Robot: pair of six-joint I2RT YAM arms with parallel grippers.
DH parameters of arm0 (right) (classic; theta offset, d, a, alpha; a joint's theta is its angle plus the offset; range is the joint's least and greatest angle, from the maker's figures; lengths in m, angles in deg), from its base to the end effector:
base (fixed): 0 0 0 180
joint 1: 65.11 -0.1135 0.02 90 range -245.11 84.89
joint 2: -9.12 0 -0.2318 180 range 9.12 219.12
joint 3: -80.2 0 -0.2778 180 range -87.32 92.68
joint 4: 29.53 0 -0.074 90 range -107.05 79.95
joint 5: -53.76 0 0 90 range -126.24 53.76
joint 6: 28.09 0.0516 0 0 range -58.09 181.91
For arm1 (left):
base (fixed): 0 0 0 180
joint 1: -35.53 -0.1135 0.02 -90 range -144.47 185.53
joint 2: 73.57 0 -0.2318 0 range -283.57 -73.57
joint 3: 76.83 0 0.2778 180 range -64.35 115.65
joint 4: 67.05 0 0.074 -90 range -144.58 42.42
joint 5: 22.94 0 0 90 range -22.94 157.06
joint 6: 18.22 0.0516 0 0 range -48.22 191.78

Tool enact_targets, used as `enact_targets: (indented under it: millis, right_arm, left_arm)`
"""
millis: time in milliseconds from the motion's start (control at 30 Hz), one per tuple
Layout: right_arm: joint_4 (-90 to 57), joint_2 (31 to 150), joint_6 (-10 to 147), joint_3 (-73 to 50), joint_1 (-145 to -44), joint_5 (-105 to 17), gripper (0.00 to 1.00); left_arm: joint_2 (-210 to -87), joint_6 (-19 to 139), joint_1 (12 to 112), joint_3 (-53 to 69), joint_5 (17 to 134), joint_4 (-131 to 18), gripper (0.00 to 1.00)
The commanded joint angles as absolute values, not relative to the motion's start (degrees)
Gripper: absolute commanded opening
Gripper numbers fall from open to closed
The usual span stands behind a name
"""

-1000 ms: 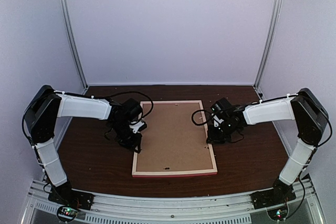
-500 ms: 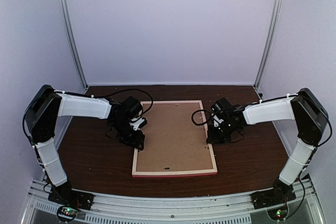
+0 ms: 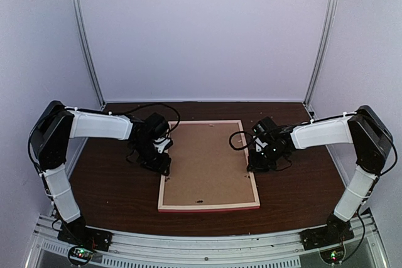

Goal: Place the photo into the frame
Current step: Press the fastener onto the backboard.

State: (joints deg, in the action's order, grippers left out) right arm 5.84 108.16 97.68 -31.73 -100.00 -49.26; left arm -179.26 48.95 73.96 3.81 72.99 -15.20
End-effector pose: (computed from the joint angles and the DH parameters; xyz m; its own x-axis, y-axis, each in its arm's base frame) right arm 0.2759 0.2066 0.0856 -0.9787 0.0118 -0.2050 -0.0732 0.9127 0.4020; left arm 0.2809 -0.2297 0.0970 -0.9502 0.2613 -0.1699 0.2907 0.9396 -0.1807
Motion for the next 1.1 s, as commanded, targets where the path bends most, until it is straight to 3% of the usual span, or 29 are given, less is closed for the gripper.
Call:
enact_targets:
  millis: [0,1067]
  right_arm:
    - [10.5,111.4,97.3,-34.0,-99.9,-48.2,0.04]
    - [10.5,112.0,97.4,-32.9,-100.0,-48.4,0.05]
  left_arm:
    - [-180.7,50.2,74.0,5.3,72.5,-13.2,0.58]
    - [-181.1,49.8,76.8,5.2,77.3,-8.2,0.59]
